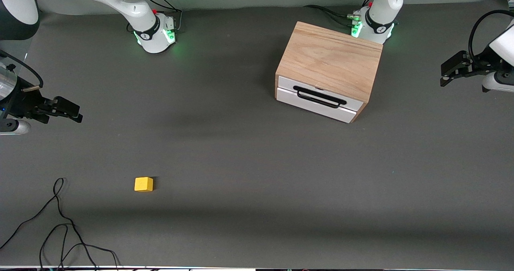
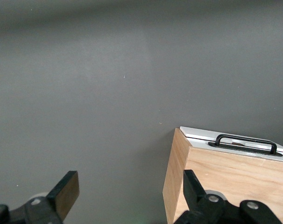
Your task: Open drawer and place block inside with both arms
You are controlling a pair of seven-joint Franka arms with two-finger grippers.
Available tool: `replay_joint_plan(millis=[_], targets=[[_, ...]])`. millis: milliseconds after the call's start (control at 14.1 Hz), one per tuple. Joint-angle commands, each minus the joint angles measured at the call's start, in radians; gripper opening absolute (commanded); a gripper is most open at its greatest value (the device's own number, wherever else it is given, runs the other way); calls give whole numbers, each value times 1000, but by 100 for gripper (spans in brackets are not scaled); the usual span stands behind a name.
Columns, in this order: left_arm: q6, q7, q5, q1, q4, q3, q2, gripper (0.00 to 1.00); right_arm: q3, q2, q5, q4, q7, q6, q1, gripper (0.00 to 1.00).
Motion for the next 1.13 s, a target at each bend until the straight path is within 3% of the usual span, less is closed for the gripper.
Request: replay_joint_plan(millis=[0,1061], targets=[[-10,-10,4,3,-22,-2,-29,99,3,9,6,28,-20,-11,-8,100],[-10,-8,4,1,-22,-2,-29,99,2,47,12,25,-19,-11,-9,100]])
